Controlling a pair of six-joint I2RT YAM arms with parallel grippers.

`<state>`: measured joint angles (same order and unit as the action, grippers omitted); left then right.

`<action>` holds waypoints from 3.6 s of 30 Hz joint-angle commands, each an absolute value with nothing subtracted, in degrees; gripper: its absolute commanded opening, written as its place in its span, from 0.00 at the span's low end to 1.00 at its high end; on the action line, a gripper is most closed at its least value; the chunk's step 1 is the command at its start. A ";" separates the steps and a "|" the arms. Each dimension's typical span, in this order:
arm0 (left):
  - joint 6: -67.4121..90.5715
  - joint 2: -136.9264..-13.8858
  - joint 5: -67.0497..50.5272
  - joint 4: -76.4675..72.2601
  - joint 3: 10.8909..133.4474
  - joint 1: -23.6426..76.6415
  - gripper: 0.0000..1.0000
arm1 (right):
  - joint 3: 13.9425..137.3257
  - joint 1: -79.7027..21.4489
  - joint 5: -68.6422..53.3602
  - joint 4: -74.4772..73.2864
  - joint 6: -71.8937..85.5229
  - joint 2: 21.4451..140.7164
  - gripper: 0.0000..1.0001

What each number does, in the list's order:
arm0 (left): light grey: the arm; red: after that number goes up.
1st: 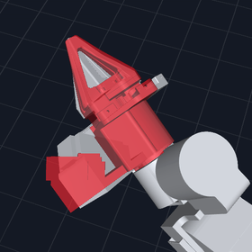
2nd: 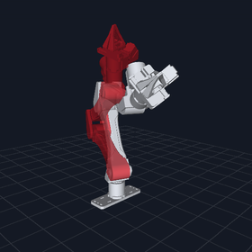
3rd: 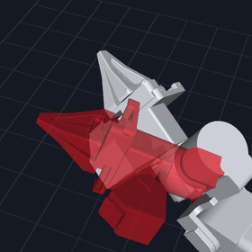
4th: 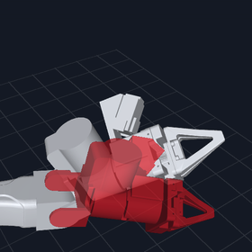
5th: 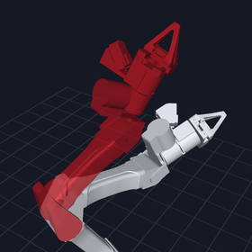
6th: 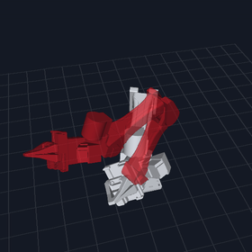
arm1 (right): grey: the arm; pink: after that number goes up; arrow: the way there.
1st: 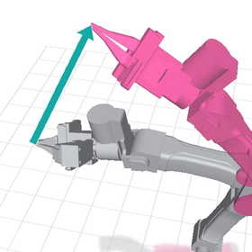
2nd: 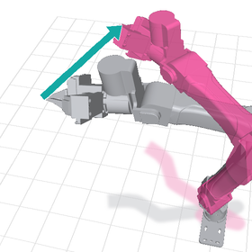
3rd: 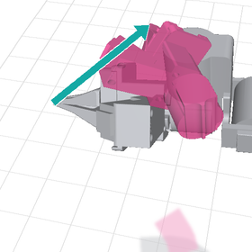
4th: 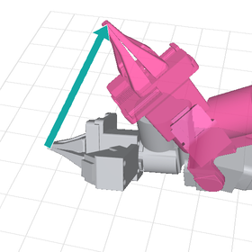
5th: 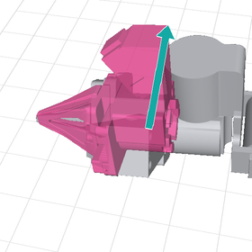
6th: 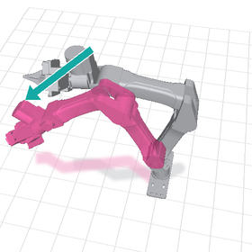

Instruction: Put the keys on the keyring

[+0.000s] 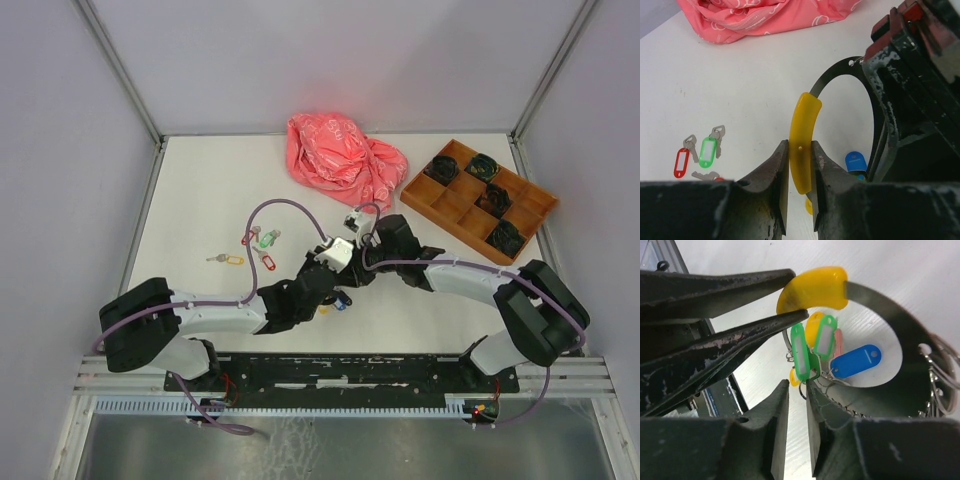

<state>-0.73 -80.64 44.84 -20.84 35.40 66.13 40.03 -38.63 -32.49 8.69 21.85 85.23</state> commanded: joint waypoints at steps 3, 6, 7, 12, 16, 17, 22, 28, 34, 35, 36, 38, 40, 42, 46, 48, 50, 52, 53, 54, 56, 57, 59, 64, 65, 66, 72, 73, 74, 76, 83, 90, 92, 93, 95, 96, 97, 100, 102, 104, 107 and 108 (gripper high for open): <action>4.63 -80.95 47.99 -23.12 36.69 64.92 0.03 | 42.27 -39.63 -38.86 4.83 16.84 83.21 0.21; 6.12 -80.89 47.67 -22.20 36.51 63.82 0.03 | 42.77 -39.99 -39.09 -1.62 14.23 82.24 0.20; 6.56 -80.68 47.48 -22.11 36.29 63.42 0.03 | 42.75 -40.20 -38.68 -3.60 13.67 81.84 0.22; 7.42 -79.11 45.94 -22.38 35.25 62.29 0.03 | 40.98 -40.46 -30.95 -8.57 12.79 77.03 0.32; 7.92 -78.14 45.09 -22.37 34.52 62.07 0.03 | 38.52 -40.47 -19.95 -6.23 13.45 70.89 0.39; 8.26 -77.81 44.93 -22.15 34.32 62.00 0.03 | 38.00 -40.48 -17.63 -5.28 13.65 69.65 0.39; 10.77 -75.88 43.49 -21.19 32.96 61.17 0.03 | 33.86 -40.47 -10.21 2.27 14.65 64.60 0.52; 14.48 -74.05 40.55 -21.32 30.78 59.43 0.03 | 32.37 -40.39 -10.79 7.71 12.31 64.31 0.71; 16.46 -71.27 38.29 -21.77 28.53 57.30 0.03 | 31.09 -40.43 -15.75 13.61 9.20 63.24 0.82; 16.85 -70.67 37.67 -21.98 28.04 56.77 0.03 | 30.79 -40.47 -16.04 14.55 9.07 62.61 0.82; 17.09 -70.09 37.03 -22.30 27.57 56.30 0.03 | 30.44 -40.41 -15.51 15.61 9.10 62.07 0.82; 17.50 -69.17 36.14 -23.13 26.65 55.63 0.03 | 29.40 -40.37 -11.92 17.74 10.85 60.53 0.82; 17.79 -68.39 35.08 -23.20 26.03 54.77 0.03 | 29.30 -40.39 -9.34 18.05 11.55 58.89 0.82; 17.84 -67.62 34.74 -23.29 25.66 54.42 0.03 | 29.45 -40.37 -6.57 18.79 11.94 58.05 0.80; 17.96 -66.22 33.88 -23.20 25.25 53.44 0.03 | 31.68 -40.37 -1.78 18.95 12.25 59.44 0.80; 18.22 -65.49 33.76 -23.20 25.06 53.20 0.03 | 34.01 -40.37 -5.90 15.54 9.88 60.93 0.82; 18.72 -64.95 33.47 -23.13 24.83 52.67 0.03 | 35.93 -40.38 -9.42 12.11 7.19 63.29 0.99; 19.06 -64.63 33.23 -23.07 24.59 52.36 0.03 | 37.54 -40.40 -11.94 12.33 6.51 65.28 1.00; 19.07 -64.60 33.22 -23.11 24.57 52.16 0.03 | 37.66 -40.43 -13.06 13.31 6.21 65.97 1.00; 19.15 -64.54 33.22 -22.99 24.57 51.93 0.03 | 37.28 -40.41 -14.15 14.75 5.77 66.53 1.00; 19.32 -64.24 33.22 -22.22 24.78 51.65 0.03 | 35.57 -40.43 -16.15 18.54 4.10 67.31 1.00; 19.45 -63.98 33.22 -21.78 24.89 51.60 0.03 | 34.83 -40.45 -16.88 19.41 3.48 67.54 1.00; 20.22 -63.33 33.27 -20.83 25.16 51.33 0.03 | 34.32 -40.51 -18.08 19.77 2.59 68.09 0.99; 24.14 -62.56 33.22 -18.03 26.18 50.40 0.03 | 29.85 -42.25 -15.49 28.06 2.57 69.61 0.84; 24.89 -62.62 33.22 -17.49 26.68 50.33 0.03 | 29.42 -42.54 -15.03 29.89 3.08 70.11 0.81; 25.69 -62.72 33.22 -16.64 27.15 50.34 0.03 | 29.34 -42.95 -14.72 30.50 3.27 70.64 0.79; 27.89 -63.25 31.20 -14.84 27.97 50.32 0.03 | 28.48 -45.74 -12.68 33.35 3.21 73.59 0.63; 27.94 -63.47 31.25 -14.74 28.09 50.31 0.03 | 28.14 -45.97 -11.37 33.24 3.17 73.98 0.62; 27.87 -63.81 31.46 -14.17 28.40 50.36 0.03 | 27.63 -46.04 -10.07 32.96 3.27 74.13 0.61; 27.51 -64.98 31.81 -12.50 29.27 50.34 0.04 | 26.59 -46.07 -7.51 32.67 3.89 74.17 0.62; 28.39 -71.45 27.43 -6.29 34.10 47.81 0.27 | 28.75 -46.05 -3.45 26.29 6.38 74.71 0.64; 28.65 -78.76 16.23 -4.85 38.11 41.73 0.33 | 37.73 -46.03 -5.40 18.20 6.63 82.26 0.59; 28.53 -80.62 13.10 -5.04 38.89 39.92 0.33 | 39.82 -45.86 -5.37 16.45 6.70 84.26 0.56; 28.36 -81.42 11.50 -5.32 39.19 39.23 0.33 | 40.95 -45.73 -5.36 15.55 6.81 85.45 0.53; 28.18 -83.22 8.85 -5.60 39.81 38.12 0.32 | 43.45 -45.30 -6.28 13.33 6.82 87.86 0.49; 28.09 -84.02 7.79 -5.62 40.09 37.60 0.32 | 44.66 -45.08 -6.95 12.54 7.07 89.09 0.47; 28.00 -84.77 6.64 -5.62 40.28 37.20 0.31 | 45.60 -44.76 -7.54 12.00 7.33 90.15 0.46; 27.78 -86.45 4.82 -5.71 40.34 36.47 0.30 | 48.71 -43.69 -9.28 10.10 8.06 93.24 0.43; 27.69 -87.30 4.02 -5.76 40.13 36.26 0.29 | 50.91 -43.20 -10.77 8.28 8.09 95.23 0.40; 27.51 -87.97 3.26 -5.80 39.92 36.13 0.28 | 52.27 -42.99 -11.51 7.71 8.38 96.95 0.37; 27.30 -88.78 2.82 -5.73 39.60 36.06 0.27 | 53.81 -42.64 -12.31 7.52 8.55 99.31 0.30; 27.19 -88.92 2.71 -5.67 39.54 36.04 0.27 | 54.25 -42.58 -12.60 7.28 8.57 99.85 0.30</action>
<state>26.61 -88.31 5.08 -4.71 38.11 36.36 50.92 -42.94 -10.37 8.12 7.77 98.00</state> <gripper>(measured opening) 0.273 0.311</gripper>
